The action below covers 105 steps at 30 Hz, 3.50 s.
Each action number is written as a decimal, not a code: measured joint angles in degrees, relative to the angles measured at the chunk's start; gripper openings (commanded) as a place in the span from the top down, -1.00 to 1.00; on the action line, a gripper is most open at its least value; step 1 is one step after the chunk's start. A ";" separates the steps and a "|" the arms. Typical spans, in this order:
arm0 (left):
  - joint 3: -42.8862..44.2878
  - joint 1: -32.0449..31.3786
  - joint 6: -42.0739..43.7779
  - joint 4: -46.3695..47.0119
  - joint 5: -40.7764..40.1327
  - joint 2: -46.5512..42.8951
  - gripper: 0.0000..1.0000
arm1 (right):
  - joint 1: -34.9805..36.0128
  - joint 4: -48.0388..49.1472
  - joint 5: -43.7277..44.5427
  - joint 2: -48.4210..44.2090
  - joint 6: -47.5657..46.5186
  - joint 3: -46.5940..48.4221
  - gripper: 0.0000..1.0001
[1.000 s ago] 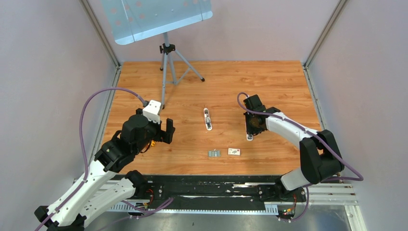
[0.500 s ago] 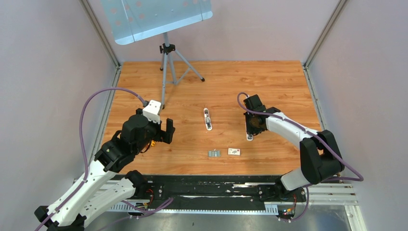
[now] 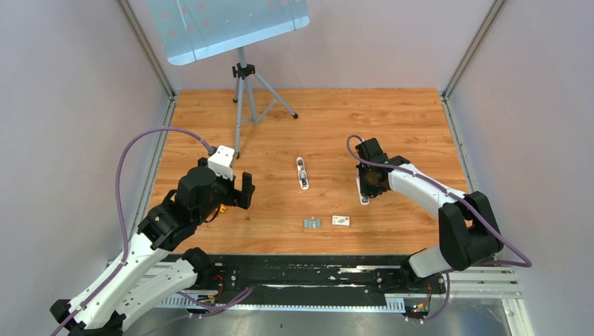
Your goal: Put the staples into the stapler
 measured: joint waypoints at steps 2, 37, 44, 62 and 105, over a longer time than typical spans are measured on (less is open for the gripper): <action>0.00 0.00 0.00 0.00 0.00 0.00 -1.00 | 0.00 -0.02 0.00 0.02 0.00 0.00 0.61; 0.00 0.00 0.00 0.00 0.00 0.00 -1.00 | 0.59 2.38 0.66 0.63 -1.97 -0.31 0.63; 0.00 0.00 0.02 -0.02 0.00 0.00 -1.00 | 0.85 2.69 1.11 0.42 -2.01 -0.63 0.62; 0.00 0.00 0.00 -0.02 0.00 0.00 -1.00 | 1.09 1.77 2.75 0.07 -2.32 -0.66 0.47; 16.61 -1.90 -22.80 56.70 22.01 63.91 0.12 | -12.61 12.61 -18.01 -1.92 -1.40 -5.88 0.40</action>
